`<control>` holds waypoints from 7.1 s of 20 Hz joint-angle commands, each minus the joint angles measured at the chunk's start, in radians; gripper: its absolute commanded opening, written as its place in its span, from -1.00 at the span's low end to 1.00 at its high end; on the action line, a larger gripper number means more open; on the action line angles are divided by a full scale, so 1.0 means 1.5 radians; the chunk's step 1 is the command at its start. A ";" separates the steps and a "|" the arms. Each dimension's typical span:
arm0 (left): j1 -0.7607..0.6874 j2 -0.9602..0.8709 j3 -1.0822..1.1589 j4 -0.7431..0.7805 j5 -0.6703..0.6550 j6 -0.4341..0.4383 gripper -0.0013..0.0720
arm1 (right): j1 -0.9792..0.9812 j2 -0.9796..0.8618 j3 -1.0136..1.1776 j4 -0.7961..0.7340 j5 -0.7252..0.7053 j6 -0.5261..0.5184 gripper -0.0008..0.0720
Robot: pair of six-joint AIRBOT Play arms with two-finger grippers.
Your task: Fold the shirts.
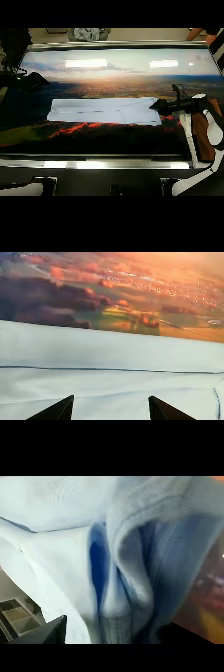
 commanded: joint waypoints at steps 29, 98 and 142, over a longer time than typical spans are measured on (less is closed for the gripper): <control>-0.577 -0.335 -0.033 -0.376 0.284 0.056 -0.88 | 0.138 0.609 0.002 -0.183 0.117 0.286 -0.83; -0.071 0.093 -0.116 0.051 0.085 0.066 -0.87 | -0.286 0.318 0.312 -0.163 0.177 0.205 -0.83; -0.082 0.111 0.054 0.070 0.101 0.079 -0.88 | -0.519 0.560 0.173 -0.319 -0.158 -0.011 0.95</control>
